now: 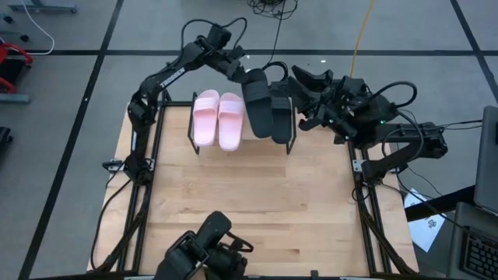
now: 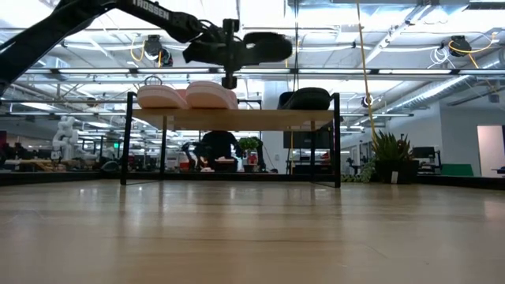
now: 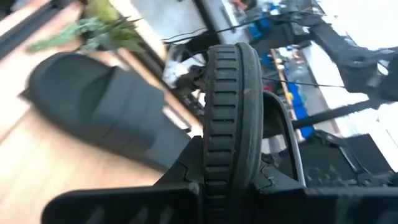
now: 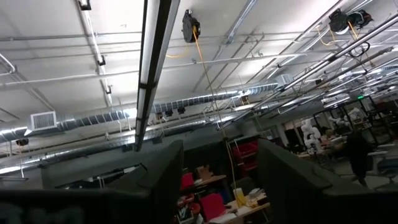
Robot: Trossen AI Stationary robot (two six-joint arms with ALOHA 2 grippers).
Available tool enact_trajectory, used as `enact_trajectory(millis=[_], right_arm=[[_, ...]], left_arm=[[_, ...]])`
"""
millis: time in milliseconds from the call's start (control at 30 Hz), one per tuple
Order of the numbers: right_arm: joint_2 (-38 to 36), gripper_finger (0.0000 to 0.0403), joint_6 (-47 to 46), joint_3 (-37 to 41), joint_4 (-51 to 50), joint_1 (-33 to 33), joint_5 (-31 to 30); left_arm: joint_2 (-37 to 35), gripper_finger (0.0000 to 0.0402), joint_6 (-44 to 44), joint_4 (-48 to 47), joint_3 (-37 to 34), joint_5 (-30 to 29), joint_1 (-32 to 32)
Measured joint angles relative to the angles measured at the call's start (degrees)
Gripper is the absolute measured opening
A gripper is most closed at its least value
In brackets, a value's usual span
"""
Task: Pick and place slides into the shelf
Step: Put the black slipper on the shelf
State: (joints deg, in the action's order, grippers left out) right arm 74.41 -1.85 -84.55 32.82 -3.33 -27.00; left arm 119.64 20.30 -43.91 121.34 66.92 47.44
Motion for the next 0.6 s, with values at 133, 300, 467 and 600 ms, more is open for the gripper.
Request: enact_trajectory(millis=[133, 300, 467, 600], right_arm=[[-0.8, 0.0194, 0.0, 0.0, -2.1, 0.0, 0.0], [-1.7, 0.0194, 0.0, 0.0, -3.1, 0.0, 0.0], [-1.8, 0.0194, 0.0, 0.0, -3.9, 0.0, 0.0], [-1.8, 0.0194, 0.0, 0.0, -4.4, 0.0, 0.0]], left_arm=[[0.7, 0.0026, -1.8, -3.5, 0.0, -6.0, 0.5], [1.6, 0.0026, -3.0, -6.4, 0.0, -7.1, 1.5], [3.2, 0.0026, -4.9, -9.0, 0.0, -8.0, 1.1], [5.0, 0.0026, -6.0, -10.7, 0.0, -8.5, 0.9]])
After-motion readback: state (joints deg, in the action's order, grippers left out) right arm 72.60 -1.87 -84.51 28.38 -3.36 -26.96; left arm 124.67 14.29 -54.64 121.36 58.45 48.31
